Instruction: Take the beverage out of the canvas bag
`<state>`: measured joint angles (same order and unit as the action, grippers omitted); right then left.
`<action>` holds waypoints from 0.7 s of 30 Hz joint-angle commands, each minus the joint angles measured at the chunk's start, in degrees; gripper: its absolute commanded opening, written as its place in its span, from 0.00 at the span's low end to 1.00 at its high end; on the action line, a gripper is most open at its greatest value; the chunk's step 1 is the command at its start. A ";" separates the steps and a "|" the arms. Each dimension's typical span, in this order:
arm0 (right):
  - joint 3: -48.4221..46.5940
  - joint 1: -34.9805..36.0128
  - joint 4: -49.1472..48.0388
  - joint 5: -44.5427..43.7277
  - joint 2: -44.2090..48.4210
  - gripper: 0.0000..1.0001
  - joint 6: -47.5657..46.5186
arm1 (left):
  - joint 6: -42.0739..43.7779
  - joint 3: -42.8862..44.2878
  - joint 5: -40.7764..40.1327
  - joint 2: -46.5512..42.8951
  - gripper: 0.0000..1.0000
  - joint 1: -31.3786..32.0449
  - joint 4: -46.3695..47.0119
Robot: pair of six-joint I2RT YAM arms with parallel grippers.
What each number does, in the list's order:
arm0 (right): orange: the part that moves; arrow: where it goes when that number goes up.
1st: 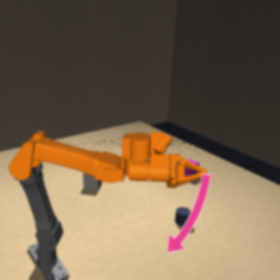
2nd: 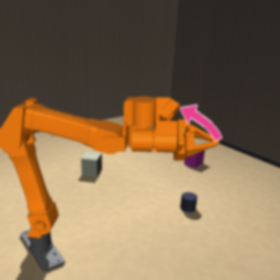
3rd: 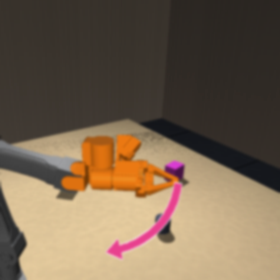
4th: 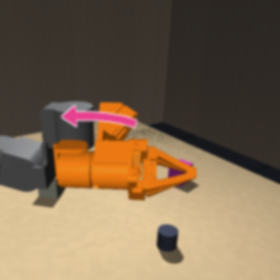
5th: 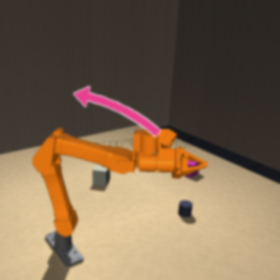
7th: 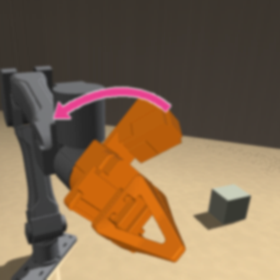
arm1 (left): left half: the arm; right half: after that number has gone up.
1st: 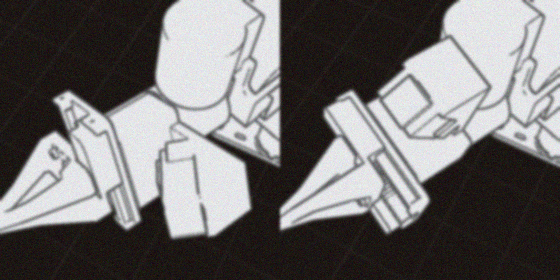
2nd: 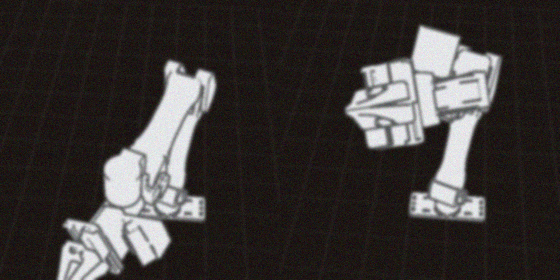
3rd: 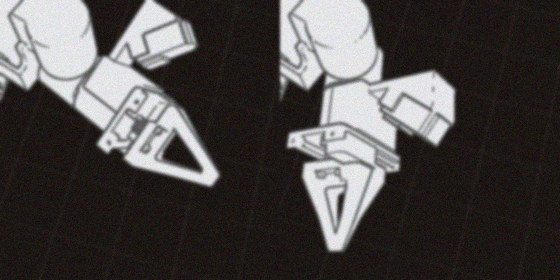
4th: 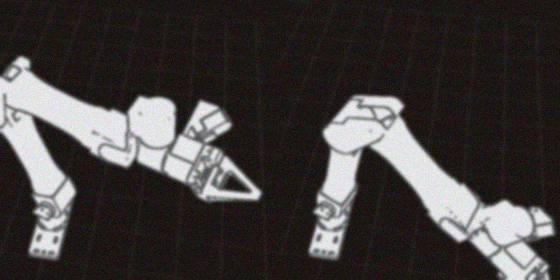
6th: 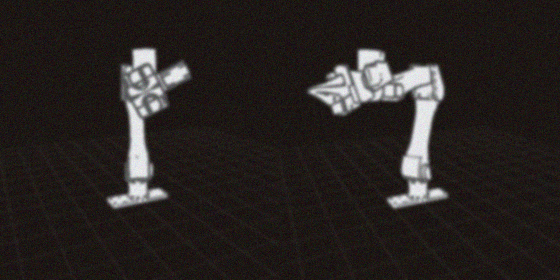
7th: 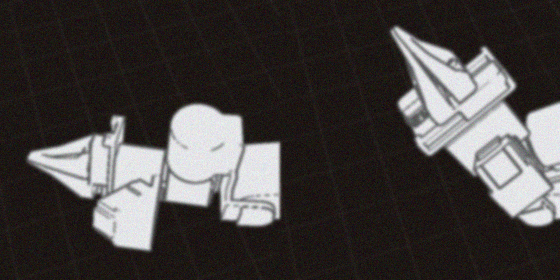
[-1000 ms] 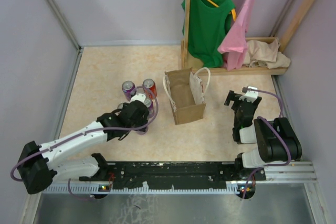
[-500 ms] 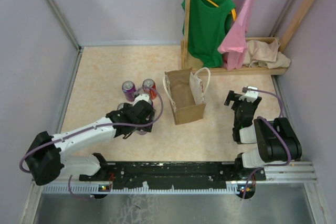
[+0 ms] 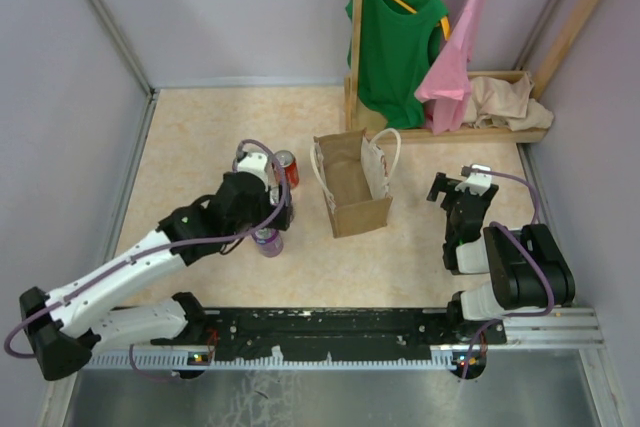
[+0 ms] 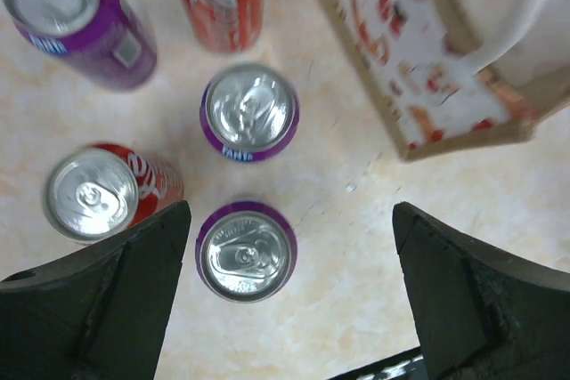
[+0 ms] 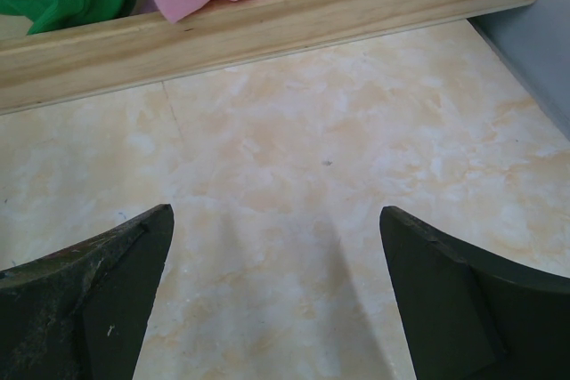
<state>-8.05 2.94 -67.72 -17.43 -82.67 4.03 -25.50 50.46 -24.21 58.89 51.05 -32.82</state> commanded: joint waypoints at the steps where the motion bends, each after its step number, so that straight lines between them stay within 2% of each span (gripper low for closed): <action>1: -1.53 -0.04 -3.48 -0.64 -0.03 0.99 -0.54 | 4.92 6.45 -3.24 -2.12 1.00 -1.22 2.36; 5: -1.53 -0.04 -3.55 -0.58 -0.03 0.99 -0.57 | 10.27 13.88 -3.34 1.95 1.00 -8.42 2.33; 8: -1.53 -0.04 -3.51 -0.58 -0.03 0.99 -0.57 | 13.24 15.87 3.06 4.57 1.00 -19.30 4.76; 12: -1.52 -0.04 -3.54 -0.60 -0.02 0.99 -0.52 | 14.53 18.66 6.62 7.99 1.00 -32.10 6.16; 17: -1.53 -0.04 -3.53 -0.64 -0.03 0.99 -0.52 | 12.26 18.68 20.86 11.00 1.00 -51.33 8.26; 21: -1.53 -0.04 -3.52 -0.64 -0.03 0.99 -0.53 | 11.16 18.08 18.91 12.09 1.00 -55.58 8.33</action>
<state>-8.05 2.94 -67.72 -17.43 -82.67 4.03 -13.47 67.81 -9.34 70.96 -2.52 -26.55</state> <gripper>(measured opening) 0.991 0.998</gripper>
